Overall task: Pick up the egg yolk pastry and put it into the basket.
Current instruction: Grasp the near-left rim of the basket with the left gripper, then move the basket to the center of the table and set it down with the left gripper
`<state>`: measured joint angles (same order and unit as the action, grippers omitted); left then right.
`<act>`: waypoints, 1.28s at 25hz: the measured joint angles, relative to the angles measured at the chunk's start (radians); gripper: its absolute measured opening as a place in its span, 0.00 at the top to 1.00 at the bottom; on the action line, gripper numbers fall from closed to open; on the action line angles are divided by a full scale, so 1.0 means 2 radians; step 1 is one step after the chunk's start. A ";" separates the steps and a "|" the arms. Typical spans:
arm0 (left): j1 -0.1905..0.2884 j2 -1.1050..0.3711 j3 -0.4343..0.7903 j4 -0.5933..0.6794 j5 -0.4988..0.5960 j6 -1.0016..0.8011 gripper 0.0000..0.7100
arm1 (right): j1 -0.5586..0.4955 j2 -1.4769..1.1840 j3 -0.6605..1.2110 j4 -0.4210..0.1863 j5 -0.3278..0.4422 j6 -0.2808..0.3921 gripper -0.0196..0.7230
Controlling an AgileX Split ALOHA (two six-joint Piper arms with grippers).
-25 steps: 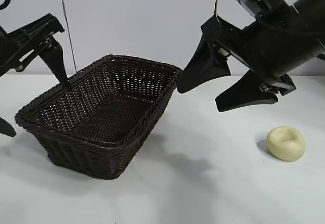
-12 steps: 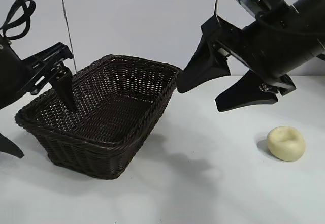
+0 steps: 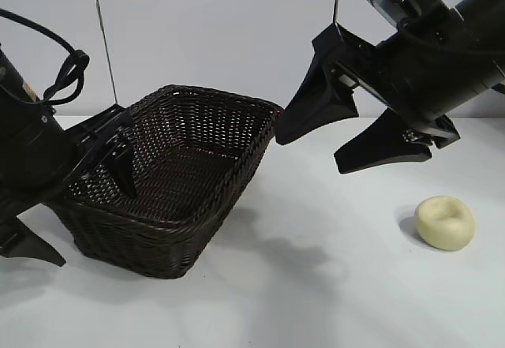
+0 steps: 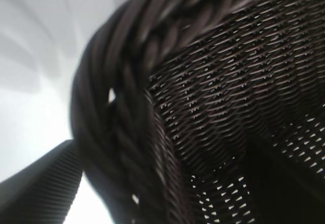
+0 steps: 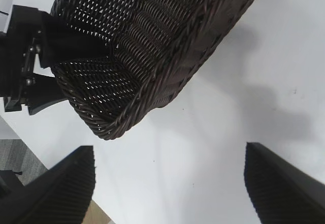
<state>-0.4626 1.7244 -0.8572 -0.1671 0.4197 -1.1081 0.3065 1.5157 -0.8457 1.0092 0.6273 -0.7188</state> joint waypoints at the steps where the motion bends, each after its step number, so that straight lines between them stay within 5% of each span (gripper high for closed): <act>1: 0.000 0.000 0.000 -0.001 0.000 -0.002 0.52 | 0.000 0.000 -0.001 0.000 0.000 0.000 0.19; 7: 0.001 0.000 -0.001 -0.020 -0.006 -0.017 0.86 | 0.000 0.000 -0.001 0.000 0.000 0.000 0.19; 17: 0.002 0.000 -0.020 -0.016 0.022 -0.026 0.86 | 0.000 0.000 -0.001 0.000 0.000 0.000 0.19; 32: 0.075 0.005 -0.151 -0.011 0.163 0.193 0.86 | 0.000 0.000 -0.001 0.000 0.000 0.000 0.19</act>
<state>-0.3132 1.7346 -1.1584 -0.1888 0.7458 -0.7219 0.3065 1.5157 -0.8478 1.0092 0.6266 -0.7188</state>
